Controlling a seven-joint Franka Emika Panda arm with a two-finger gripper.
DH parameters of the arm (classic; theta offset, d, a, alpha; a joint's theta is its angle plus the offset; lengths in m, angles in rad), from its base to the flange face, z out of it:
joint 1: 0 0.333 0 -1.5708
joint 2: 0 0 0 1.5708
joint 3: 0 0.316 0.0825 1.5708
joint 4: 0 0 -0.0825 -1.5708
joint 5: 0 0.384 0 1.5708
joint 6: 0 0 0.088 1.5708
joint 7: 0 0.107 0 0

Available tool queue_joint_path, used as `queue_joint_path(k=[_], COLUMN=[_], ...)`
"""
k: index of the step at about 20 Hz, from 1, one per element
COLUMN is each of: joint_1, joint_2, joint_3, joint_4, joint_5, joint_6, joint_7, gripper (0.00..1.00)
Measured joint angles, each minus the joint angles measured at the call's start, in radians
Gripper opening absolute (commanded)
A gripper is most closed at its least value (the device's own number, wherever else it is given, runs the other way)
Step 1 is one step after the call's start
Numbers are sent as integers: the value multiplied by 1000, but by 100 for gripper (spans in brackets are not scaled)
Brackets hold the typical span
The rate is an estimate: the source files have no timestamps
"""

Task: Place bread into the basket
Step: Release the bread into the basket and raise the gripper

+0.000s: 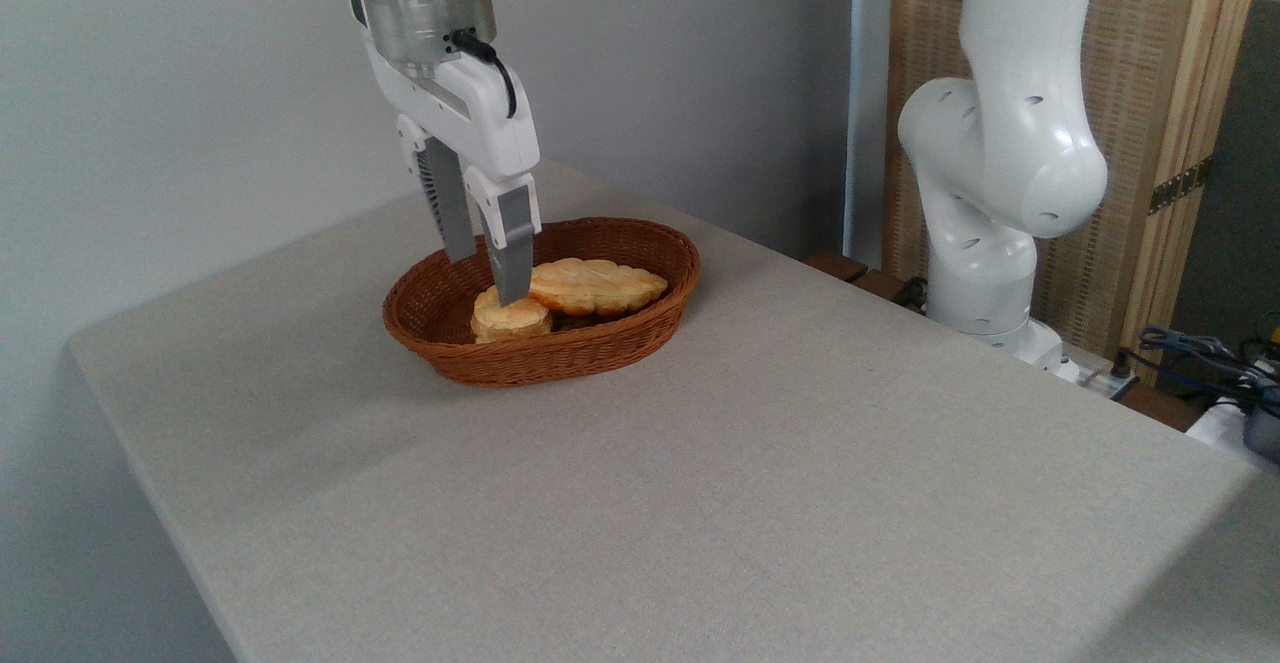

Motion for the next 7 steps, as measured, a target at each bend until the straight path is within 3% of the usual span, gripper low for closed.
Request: queue_joint_path(k=[3, 7], joint_1=[1, 2], joint_2=[2, 2], joint_3=[45, 91], joint_4=[1, 2], joint_5=[32, 36], joint_6=[39, 48], joint_7=[3, 27], gripper=[100, 100])
